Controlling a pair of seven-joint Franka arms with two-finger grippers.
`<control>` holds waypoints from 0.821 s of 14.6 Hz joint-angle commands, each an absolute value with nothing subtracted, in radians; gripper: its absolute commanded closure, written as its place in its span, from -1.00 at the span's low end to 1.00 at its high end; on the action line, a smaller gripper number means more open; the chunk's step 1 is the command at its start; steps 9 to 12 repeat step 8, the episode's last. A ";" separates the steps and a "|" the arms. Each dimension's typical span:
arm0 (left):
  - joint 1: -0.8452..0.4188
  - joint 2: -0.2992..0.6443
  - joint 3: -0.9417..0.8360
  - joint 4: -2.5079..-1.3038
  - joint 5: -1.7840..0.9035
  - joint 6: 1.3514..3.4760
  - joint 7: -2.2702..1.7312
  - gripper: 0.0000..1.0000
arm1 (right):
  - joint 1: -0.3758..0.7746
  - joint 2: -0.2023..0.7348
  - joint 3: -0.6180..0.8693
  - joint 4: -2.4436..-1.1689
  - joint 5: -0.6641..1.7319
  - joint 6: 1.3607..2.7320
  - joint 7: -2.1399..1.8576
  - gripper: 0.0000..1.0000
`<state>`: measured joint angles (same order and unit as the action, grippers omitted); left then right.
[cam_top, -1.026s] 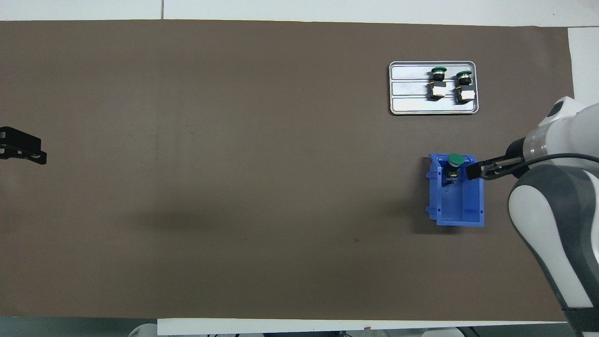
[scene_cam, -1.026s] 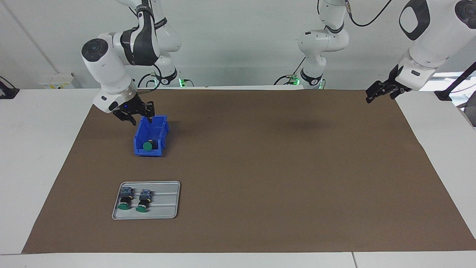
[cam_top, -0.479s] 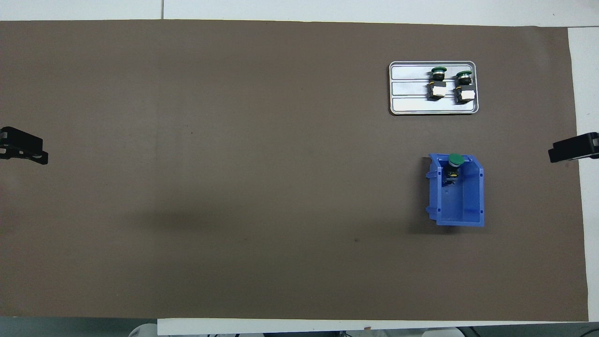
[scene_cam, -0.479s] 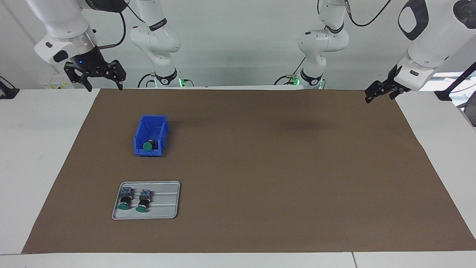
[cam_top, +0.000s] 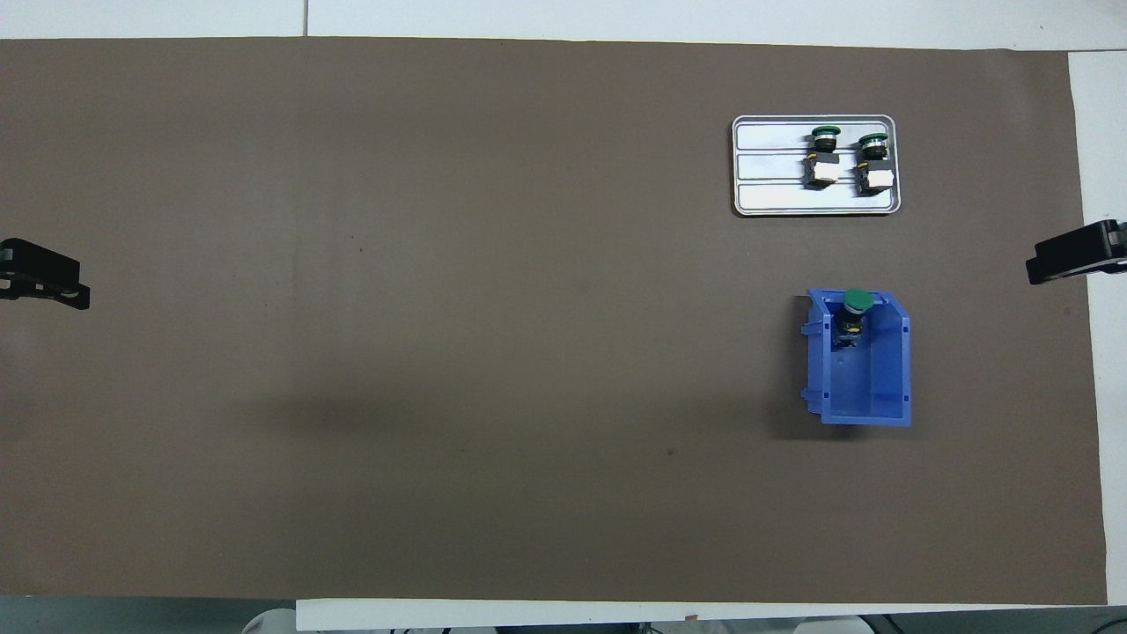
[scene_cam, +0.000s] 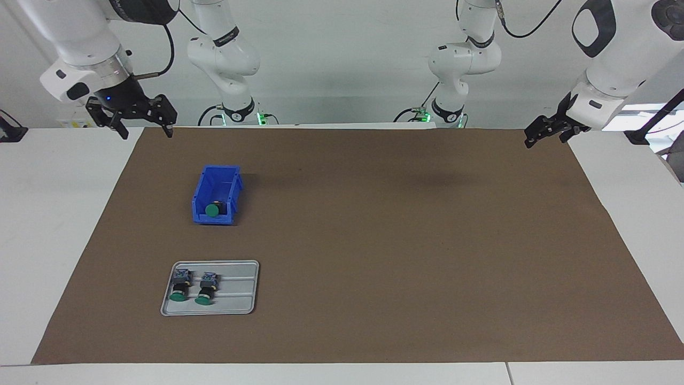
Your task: Place and press button with both arms
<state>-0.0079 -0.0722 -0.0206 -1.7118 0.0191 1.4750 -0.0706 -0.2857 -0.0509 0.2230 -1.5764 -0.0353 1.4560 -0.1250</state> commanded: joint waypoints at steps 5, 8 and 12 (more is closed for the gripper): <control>-0.014 -0.091 -0.020 -1.723 0.038 1.471 -0.069 -1.00 | -0.240 -0.043 0.220 -1.545 -0.060 1.433 -0.089 -1.00; -0.014 -0.091 -0.020 -1.723 0.038 1.471 -0.071 -1.00 | -0.111 -0.046 0.055 -1.546 -0.051 1.447 -0.087 -1.00; -0.014 -0.091 -0.020 -1.723 0.038 1.471 -0.071 -1.00 | -0.111 -0.046 0.055 -1.546 -0.051 1.447 -0.087 -1.00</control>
